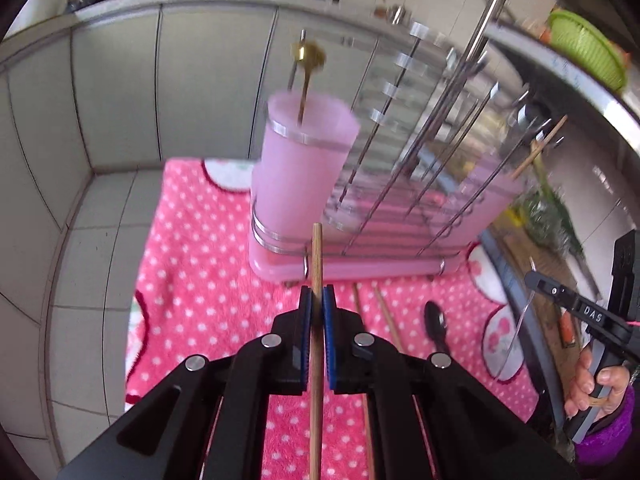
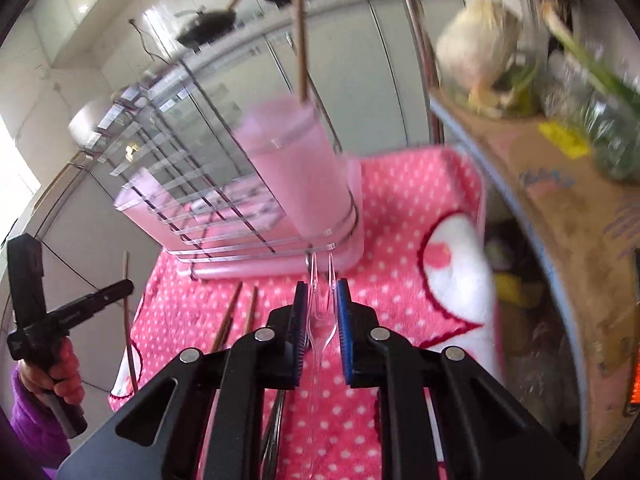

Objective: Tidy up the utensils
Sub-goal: 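Carry the fork and chopstick over the pink cup and release both into it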

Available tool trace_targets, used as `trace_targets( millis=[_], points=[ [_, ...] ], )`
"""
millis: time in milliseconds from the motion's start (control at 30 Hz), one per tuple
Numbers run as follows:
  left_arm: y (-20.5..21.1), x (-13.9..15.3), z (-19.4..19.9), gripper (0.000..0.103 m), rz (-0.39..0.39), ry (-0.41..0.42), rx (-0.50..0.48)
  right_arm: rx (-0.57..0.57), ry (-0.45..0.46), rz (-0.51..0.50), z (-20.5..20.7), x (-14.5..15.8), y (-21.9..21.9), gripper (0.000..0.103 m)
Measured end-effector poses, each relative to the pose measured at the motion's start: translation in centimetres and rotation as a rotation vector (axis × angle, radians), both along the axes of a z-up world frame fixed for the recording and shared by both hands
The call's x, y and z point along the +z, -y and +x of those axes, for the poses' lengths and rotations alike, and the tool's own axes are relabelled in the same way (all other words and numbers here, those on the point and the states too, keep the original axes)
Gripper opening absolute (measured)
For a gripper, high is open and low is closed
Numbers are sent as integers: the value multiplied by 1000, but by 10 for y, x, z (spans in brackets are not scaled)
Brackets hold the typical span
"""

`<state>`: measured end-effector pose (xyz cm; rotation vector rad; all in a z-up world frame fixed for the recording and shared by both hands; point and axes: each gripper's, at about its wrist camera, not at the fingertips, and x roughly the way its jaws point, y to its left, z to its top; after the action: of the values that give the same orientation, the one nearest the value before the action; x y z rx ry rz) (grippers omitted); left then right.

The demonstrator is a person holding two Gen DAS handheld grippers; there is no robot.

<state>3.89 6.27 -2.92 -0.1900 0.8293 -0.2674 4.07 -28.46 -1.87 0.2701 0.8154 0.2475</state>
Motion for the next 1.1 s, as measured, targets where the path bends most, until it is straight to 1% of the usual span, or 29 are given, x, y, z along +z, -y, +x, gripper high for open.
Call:
trace_targets(
  millis=[200,400,500,633,767,933,1100],
  points=[
    [3,43,-25,5,-36,189,35,-16,117,23,-19,32,3,14],
    [-2,84,-39,5,-83,309,57,-14,211,17,-27,68,4,14],
    [-4,112,-41,5,-107,369,56,-12,247,15,-25,86,6,14],
    [-6,142,-38,5,-132,427,59,-15,306,3,-22,113,6,14],
    [-7,167,-37,5,-140,479,78,-17,364,-7,-20,138,6,14],
    [-8,191,-31,5,-153,531,98,-26,439,-11,-14,168,7,14],
    [-6,213,-20,5,-150,587,121,-41,497,6,-1,189,9,14]
  ],
)
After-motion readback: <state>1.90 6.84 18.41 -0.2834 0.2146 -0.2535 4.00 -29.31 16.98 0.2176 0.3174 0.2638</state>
